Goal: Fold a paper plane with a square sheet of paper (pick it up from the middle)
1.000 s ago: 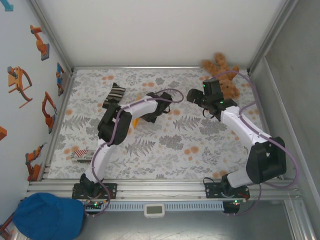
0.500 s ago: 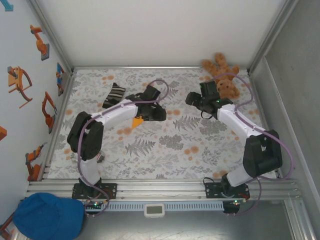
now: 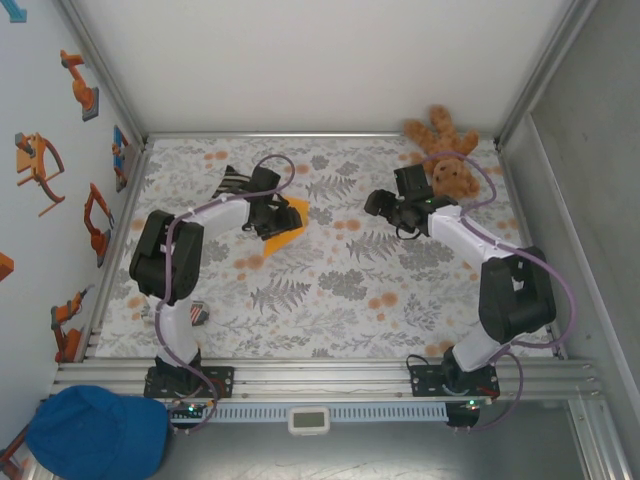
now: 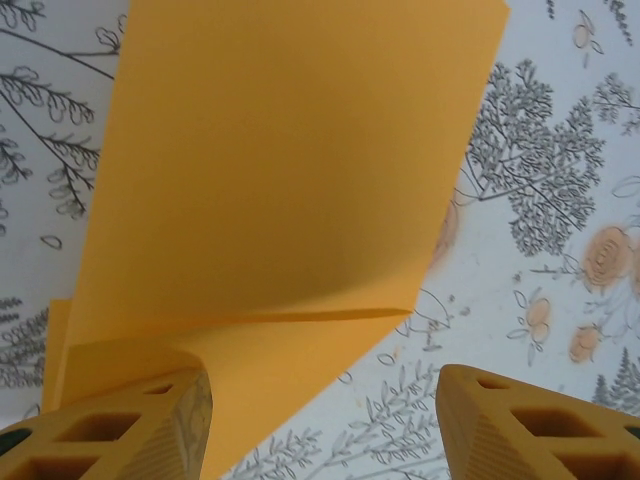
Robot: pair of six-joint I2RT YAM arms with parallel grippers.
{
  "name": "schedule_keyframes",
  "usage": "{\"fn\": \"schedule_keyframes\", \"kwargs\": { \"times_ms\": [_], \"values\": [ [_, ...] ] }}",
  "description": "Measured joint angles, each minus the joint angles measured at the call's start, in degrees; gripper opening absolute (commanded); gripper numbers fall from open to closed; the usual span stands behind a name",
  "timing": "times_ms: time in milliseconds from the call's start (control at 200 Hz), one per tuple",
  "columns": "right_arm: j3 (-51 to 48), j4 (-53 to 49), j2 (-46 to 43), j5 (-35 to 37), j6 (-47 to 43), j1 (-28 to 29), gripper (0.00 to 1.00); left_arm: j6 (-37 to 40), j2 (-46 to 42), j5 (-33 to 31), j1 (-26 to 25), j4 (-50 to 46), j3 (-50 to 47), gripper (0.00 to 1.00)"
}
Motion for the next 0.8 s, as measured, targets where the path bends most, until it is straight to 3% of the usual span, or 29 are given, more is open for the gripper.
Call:
{"fn": "schedule_keyframes", "kwargs": {
  "times_ms": [401,801],
  "values": [
    [0.0,2.5,1.8,-3.5,1.6,0.0,0.80,1.7,3.0,3.8,0.0,1.0,1.4,0.57],
    [-1.5,6.4,2.0,-6.3,4.7,0.0,0.79,1.2,4.9,8.2,-9.3,2.4,3.5,0.55]
  ]
}}
